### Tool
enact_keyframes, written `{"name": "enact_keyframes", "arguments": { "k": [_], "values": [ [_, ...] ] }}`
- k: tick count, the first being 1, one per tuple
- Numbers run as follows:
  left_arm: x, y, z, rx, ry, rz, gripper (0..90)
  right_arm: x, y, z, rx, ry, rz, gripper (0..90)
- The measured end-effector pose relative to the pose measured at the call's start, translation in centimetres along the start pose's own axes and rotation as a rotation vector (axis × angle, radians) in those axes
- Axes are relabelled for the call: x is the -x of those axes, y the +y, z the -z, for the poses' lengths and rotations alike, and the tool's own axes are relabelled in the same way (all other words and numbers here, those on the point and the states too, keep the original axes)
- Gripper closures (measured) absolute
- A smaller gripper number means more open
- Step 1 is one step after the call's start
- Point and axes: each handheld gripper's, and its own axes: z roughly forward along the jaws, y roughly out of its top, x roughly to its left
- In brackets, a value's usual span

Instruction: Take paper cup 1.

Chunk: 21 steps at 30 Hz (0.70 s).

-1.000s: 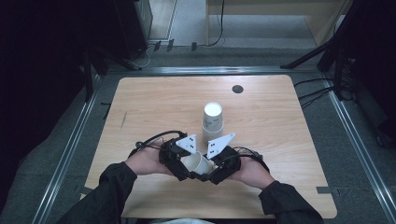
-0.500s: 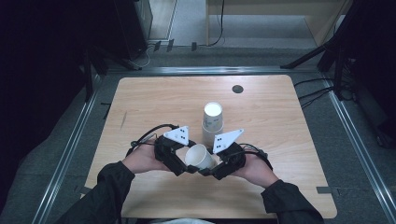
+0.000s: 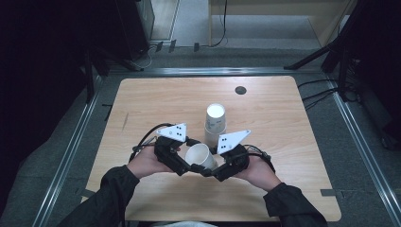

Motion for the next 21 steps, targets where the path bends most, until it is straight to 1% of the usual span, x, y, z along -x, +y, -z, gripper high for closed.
{"name": "enact_keyframes", "arguments": {
  "k": [2, 5, 7, 9, 11, 13, 17, 21],
  "values": [
    [0.00, 0.05, -0.02, 0.009, -0.004, 0.005, 14.6, -0.03, 0.03, 0.00, 0.002, 0.003, -0.006, 31.8],
    [0.06, 0.05, -0.07, 0.021, 0.004, 0.004, 14.6, -0.02, 0.04, 0.00, 0.006, 0.003, -0.009, 31.8],
    [0.05, -0.02, -0.12, 0.029, -0.006, 0.007, 15.0, 0.01, 0.05, 0.00, 0.011, 0.006, -0.013, 31.8],
    [0.07, -0.06, -0.22, 0.034, -0.007, 0.008, 15.0, 0.04, 0.08, 0.04, 0.018, 0.009, -0.019, 31.8],
    [0.18, -0.04, -0.26, 0.043, 0.004, 0.004, 15.1, 0.09, 0.12, 0.11, 0.025, 0.006, -0.023, 31.8],
    [0.15, 0.00, -0.23, 0.053, 0.006, 0.011, 15.5, 0.09, 0.12, 0.15, 0.027, 0.007, -0.028, 31.8],
    [0.10, -0.09, -0.13, 0.070, 0.009, 0.017, 19.8, 0.15, 0.14, 0.18, 0.037, 0.011, -0.025, 31.9],
    [0.11, -0.10, -0.06, 0.078, 0.012, 0.015, 20.8, 0.15, 0.17, 0.22, 0.042, 0.011, -0.031, 32.2]
  ]
}}
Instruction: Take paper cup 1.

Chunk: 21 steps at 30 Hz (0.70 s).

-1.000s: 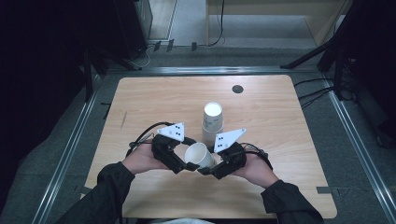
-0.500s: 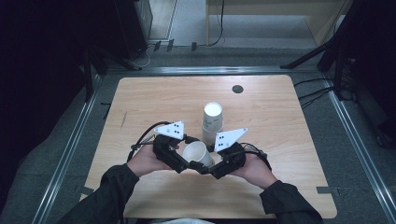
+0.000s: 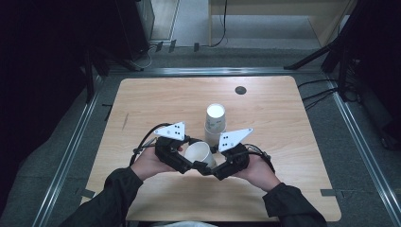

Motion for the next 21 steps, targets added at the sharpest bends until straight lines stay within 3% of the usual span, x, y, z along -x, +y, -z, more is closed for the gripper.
{"name": "enact_keyframes", "arguments": {
  "k": [9, 12, 16, 21],
  "values": [
    [0.17, 0.03, -0.03, -0.017, 0.000, -0.021, 23.4, 0.01, -0.13, -0.18, -0.013, 0.024, -0.013, 31.7],
    [0.19, 0.04, 0.07, -0.016, -0.002, -0.022, 23.5, 0.01, -0.20, -0.34, -0.028, 0.028, -0.012, 27.6],
    [0.12, 0.03, 0.26, -0.013, 0.006, -0.021, 23.5, 0.03, -0.38, -0.62, -0.048, -0.006, 0.003, 23.6],
    [-0.01, 0.00, 0.47, -0.013, 0.017, -0.019, 23.6, 0.11, -0.61, -0.76, -0.066, -0.013, 0.004, 22.2]
  ]
}}
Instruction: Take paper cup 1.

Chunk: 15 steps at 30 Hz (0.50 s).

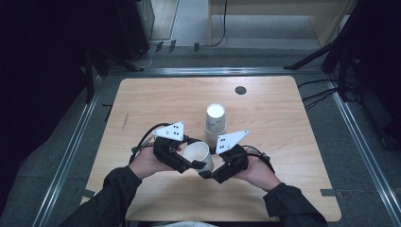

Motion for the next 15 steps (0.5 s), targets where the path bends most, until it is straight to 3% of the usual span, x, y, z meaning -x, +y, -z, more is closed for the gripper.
{"name": "enact_keyframes", "arguments": {
  "k": [6, 15],
  "values": [
    [-0.25, -0.05, 0.39, -0.001, 0.017, -0.002, 23.6, 0.01, -0.43, -0.33, -0.048, -0.022, 0.010, 21.7],
    [-0.79, -0.24, 0.99, -0.005, 0.042, 0.006, 23.6, -0.07, -0.87, -0.52, -0.067, -0.067, 0.039, 21.3]
  ]
}}
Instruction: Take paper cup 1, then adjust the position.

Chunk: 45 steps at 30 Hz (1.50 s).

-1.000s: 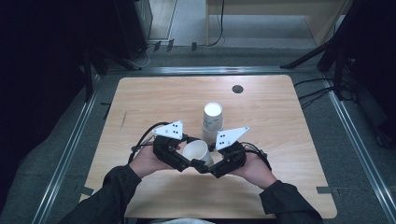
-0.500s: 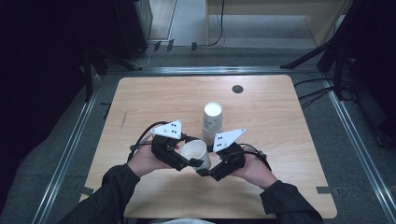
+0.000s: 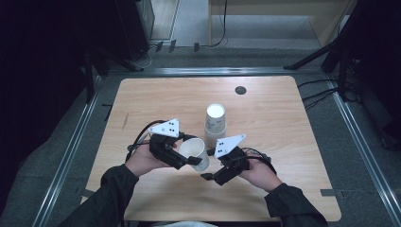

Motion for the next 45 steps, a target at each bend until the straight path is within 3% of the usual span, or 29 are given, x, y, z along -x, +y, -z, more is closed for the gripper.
{"name": "enact_keyframes", "arguments": {
  "k": [8, 12, 16, 45],
  "values": [
    [-0.3, -0.1, 0.1, -0.024, 0.024, -0.009, 23.6, 0.2, -0.2, 0.2, 0.008, -0.036, 0.000, 21.4],
    [-0.8, -0.4, 0.6, -0.028, 0.022, 0.006, 23.7, 0.4, -0.3, 0.4, 0.002, -0.057, -0.016, 21.6],
    [-1.2, -0.6, 0.8, -0.045, 0.036, 0.011, 23.7, 0.5, -0.4, 0.5, 0.018, -0.050, -0.028, 21.7],
    [-3.6, -1.9, 2.8, -0.086, 0.156, 0.052, 23.8, 0.4, -0.6, 0.4, -0.014, -0.046, -0.012, 21.7]
  ]
}}
